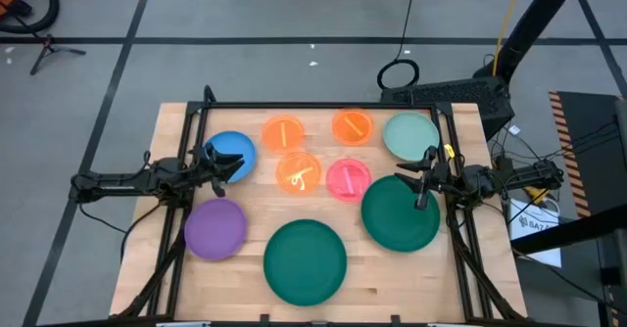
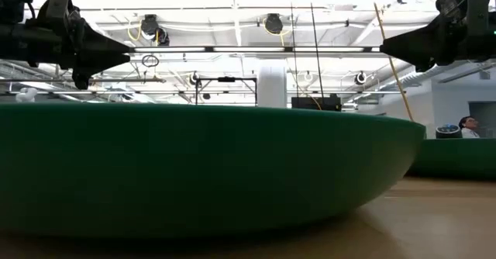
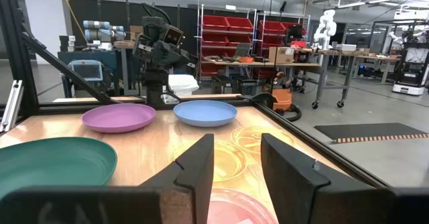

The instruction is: Stack plastic plates

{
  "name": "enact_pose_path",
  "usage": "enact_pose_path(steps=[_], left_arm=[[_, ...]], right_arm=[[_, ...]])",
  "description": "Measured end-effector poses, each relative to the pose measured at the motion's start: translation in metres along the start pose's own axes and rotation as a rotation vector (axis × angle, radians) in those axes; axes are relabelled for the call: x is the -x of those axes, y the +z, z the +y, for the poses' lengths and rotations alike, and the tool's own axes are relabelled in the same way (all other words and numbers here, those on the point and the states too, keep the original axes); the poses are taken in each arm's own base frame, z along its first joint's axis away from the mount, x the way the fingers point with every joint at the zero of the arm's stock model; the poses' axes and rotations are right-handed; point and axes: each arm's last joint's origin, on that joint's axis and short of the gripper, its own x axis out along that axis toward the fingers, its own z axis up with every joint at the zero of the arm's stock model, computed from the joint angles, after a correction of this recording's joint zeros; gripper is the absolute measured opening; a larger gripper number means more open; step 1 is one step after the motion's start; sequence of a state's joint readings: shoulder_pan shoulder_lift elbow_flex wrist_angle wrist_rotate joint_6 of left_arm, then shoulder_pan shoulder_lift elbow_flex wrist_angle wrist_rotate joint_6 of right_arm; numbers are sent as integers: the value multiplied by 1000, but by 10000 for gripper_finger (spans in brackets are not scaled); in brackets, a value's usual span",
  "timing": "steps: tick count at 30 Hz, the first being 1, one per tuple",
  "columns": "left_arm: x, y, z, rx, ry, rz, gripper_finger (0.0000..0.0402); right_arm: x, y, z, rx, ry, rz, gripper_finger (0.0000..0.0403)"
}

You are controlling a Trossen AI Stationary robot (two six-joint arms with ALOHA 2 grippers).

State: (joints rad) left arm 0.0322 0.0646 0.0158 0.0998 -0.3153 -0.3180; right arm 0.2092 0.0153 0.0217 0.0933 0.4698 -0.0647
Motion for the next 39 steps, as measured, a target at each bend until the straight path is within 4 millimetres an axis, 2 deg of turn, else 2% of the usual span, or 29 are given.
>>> enact_pose_path(steps=[19,24,26,29,31,35,39], left_arm=[[0,0,0,-31,0,-1,122],[0,0,0,-20,-1,-3,122],[0,3,-1,48,-9,-26,122],[1,12,-4,299,-53,-114,122],[2,19,-5,368,-61,-190,122],[4,29,-6,346,-61,-298,122],[5,30,-6,284,-53,-304,122]], right_arm=[[0,0,0,3,0,0,116],[0,3,0,-152,1,-29,116],[0,6,0,-191,2,-60,116],[1,12,-1,-243,4,-111,116],[1,13,-1,-267,6,-120,116],[-1,9,1,-319,23,-71,116],[-5,7,6,-339,128,-21,116]])
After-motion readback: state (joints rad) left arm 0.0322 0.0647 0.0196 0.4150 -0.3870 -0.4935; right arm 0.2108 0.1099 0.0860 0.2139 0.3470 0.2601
